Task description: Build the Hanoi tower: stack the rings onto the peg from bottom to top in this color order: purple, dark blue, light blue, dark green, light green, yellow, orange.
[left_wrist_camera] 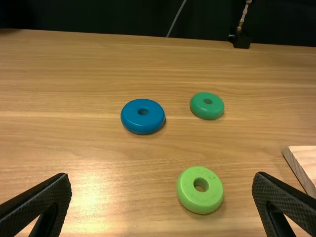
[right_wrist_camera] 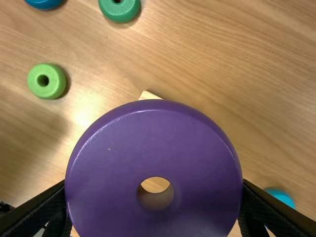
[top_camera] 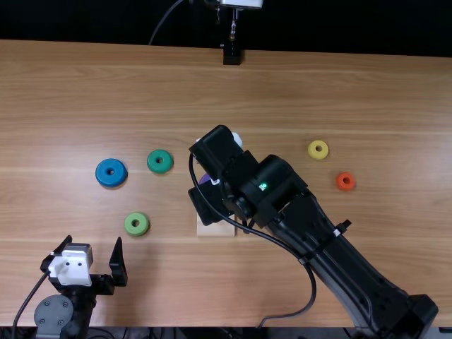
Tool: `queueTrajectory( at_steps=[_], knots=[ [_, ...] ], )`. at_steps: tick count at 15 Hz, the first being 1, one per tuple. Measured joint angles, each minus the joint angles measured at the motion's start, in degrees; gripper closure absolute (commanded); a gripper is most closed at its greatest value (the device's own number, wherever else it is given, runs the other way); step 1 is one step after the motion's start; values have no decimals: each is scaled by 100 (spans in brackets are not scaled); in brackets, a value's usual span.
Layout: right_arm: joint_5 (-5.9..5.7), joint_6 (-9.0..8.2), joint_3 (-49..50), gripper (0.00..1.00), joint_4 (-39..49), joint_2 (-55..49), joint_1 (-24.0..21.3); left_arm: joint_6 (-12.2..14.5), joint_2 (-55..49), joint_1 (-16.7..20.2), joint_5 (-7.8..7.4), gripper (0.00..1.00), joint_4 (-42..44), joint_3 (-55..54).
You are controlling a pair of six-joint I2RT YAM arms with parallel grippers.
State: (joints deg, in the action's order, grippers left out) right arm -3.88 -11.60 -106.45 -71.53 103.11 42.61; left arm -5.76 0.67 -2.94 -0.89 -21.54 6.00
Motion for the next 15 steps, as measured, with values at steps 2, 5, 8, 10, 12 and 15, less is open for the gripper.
queueTrajectory(
  at_steps=[2,5,8,10,12,15],
  knots=[
    [2,-13,0,100,9,0,118,0,0,0,0,0,0,0],
    [0,-26,2,100,13,0,138,0,0,-2,2,0,2,0],
    [2,-24,46,100,20,0,138,0,0,0,2,0,0,0],
    [2,-26,98,100,35,0,138,0,0,0,0,0,2,0],
    [2,-24,116,100,35,0,138,-2,0,0,4,0,0,0],
    [4,-17,116,100,42,0,138,0,0,-2,2,0,0,2]
  ],
)
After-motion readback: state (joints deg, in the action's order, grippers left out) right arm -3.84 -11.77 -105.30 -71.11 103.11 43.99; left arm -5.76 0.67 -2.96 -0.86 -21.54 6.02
